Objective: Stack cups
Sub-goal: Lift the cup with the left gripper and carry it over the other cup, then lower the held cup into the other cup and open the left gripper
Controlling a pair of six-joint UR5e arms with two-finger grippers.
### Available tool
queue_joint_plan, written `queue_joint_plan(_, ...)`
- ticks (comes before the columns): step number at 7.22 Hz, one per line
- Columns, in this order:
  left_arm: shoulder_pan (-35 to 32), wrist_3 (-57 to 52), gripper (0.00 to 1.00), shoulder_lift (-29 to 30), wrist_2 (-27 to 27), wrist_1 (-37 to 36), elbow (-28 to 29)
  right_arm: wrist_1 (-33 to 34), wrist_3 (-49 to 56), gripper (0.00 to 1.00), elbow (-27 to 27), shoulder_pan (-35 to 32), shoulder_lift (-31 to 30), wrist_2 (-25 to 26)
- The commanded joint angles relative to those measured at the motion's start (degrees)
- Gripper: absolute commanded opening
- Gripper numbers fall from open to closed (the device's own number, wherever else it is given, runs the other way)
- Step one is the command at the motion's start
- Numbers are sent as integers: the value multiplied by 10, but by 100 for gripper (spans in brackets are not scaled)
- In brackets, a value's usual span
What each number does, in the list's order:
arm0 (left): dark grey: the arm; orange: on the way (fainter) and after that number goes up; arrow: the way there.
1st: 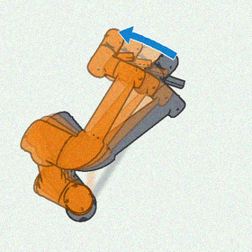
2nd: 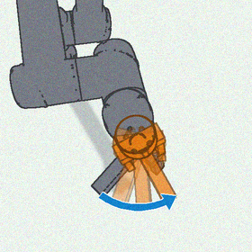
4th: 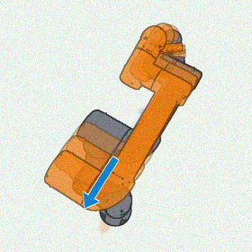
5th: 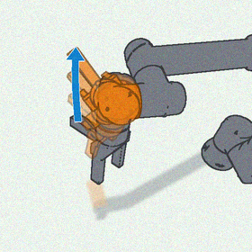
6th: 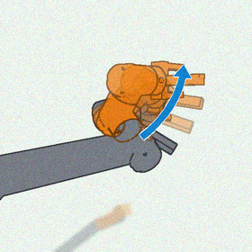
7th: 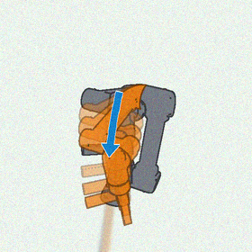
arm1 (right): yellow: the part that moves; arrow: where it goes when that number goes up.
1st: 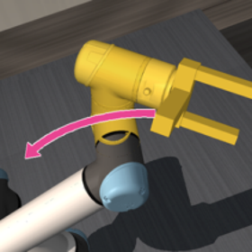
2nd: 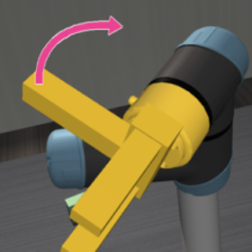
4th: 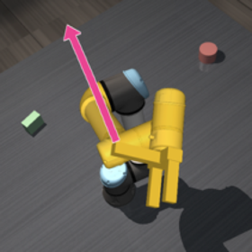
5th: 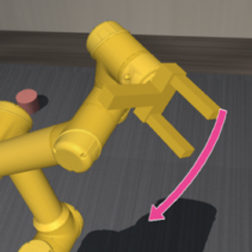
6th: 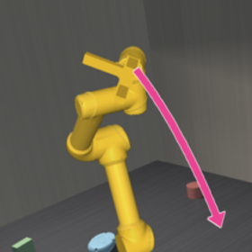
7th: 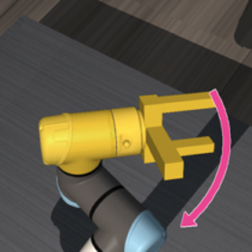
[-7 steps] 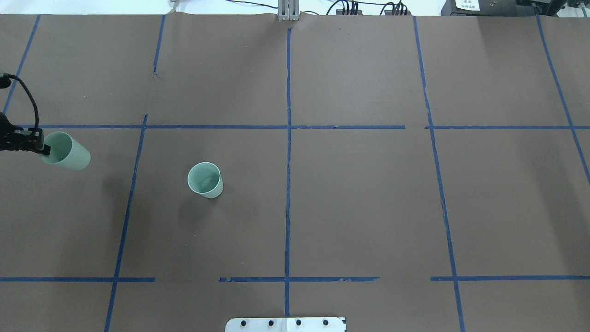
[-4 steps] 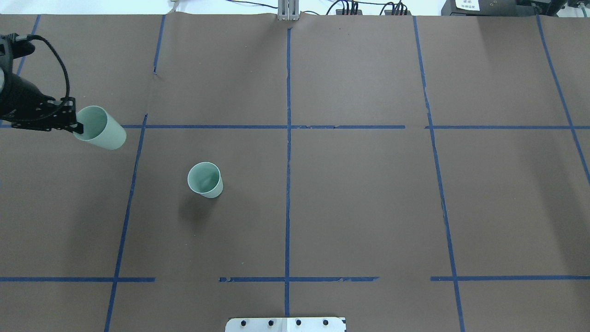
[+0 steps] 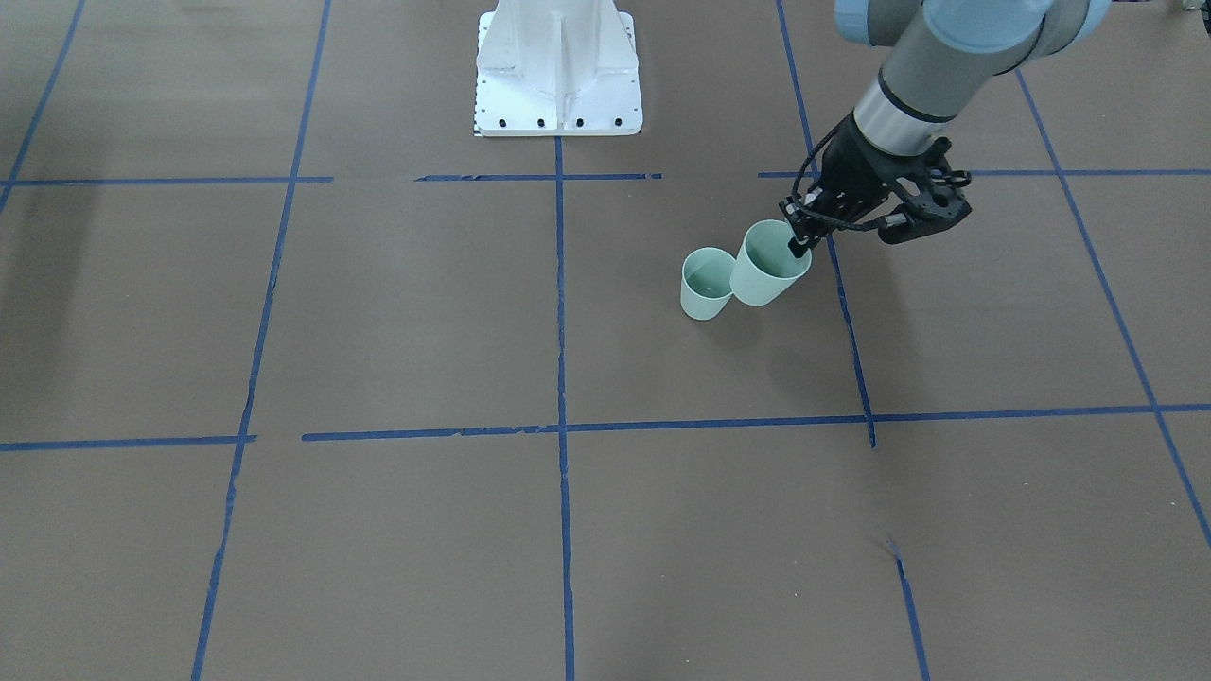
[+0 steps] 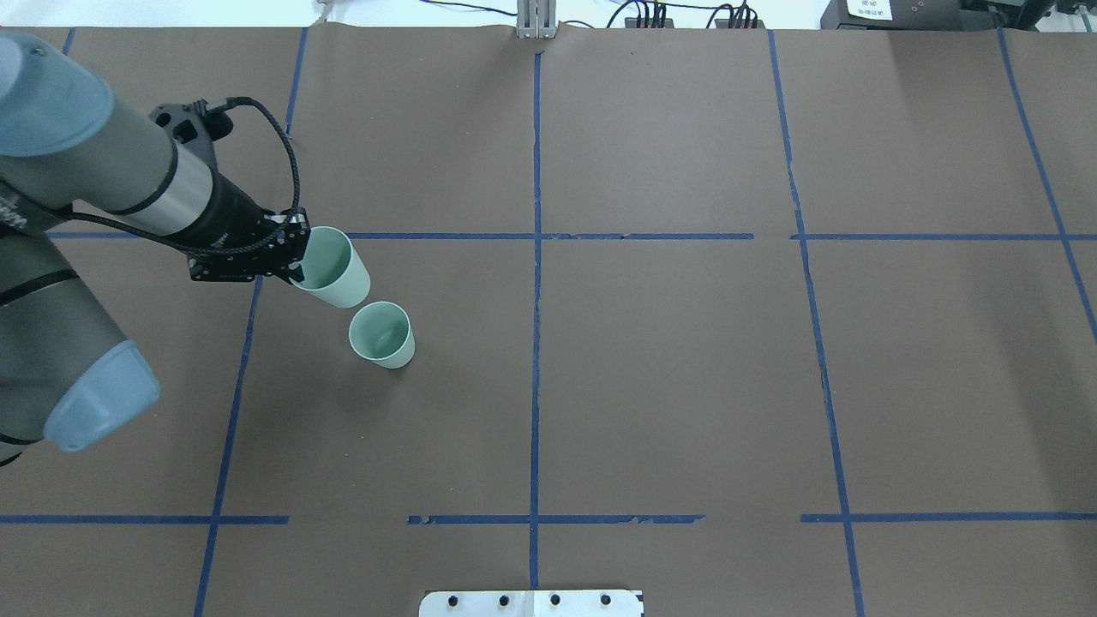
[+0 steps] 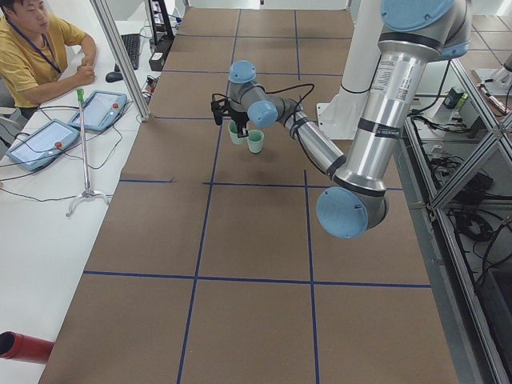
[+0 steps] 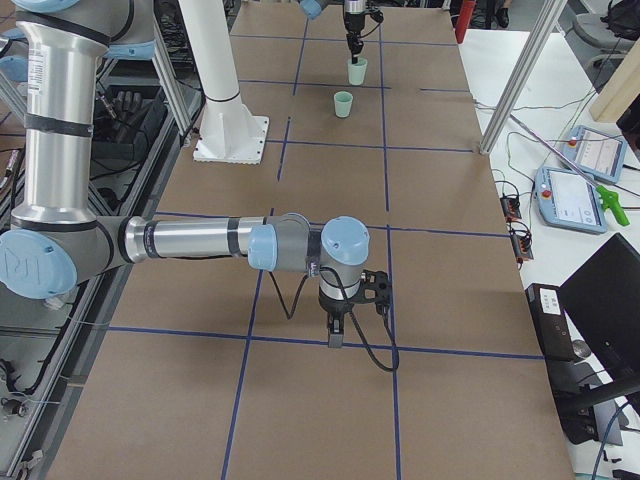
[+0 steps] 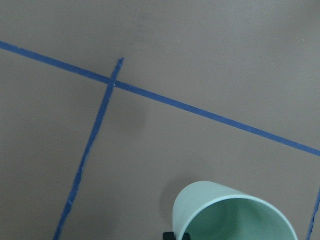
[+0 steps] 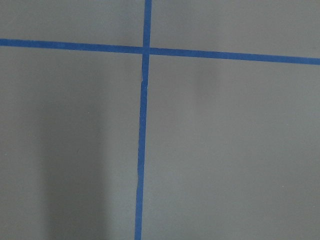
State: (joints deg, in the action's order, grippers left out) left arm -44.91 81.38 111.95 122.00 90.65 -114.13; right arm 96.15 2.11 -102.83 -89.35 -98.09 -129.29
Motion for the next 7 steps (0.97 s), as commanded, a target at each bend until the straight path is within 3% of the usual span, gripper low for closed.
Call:
queue_joint_plan(1,32,27,0,15,-13,-20,4,0,0,100,0,1,0,0)
queue_joint_plan(4,46,27,0,15,-22,-20,16,0,0,100,0,0,0,0)
queue_joint_plan(5,46,27,22,16,-23,-19,20,0,0,100,0,0,0,0)
queue_joint_plan(6,46,28,86,15,-27,-19,21,0,0,100,0,0,0,0)
queue_joint_plan(7,46,28,100,17,-38,-18,21,0,0,100,0,1,0,0)
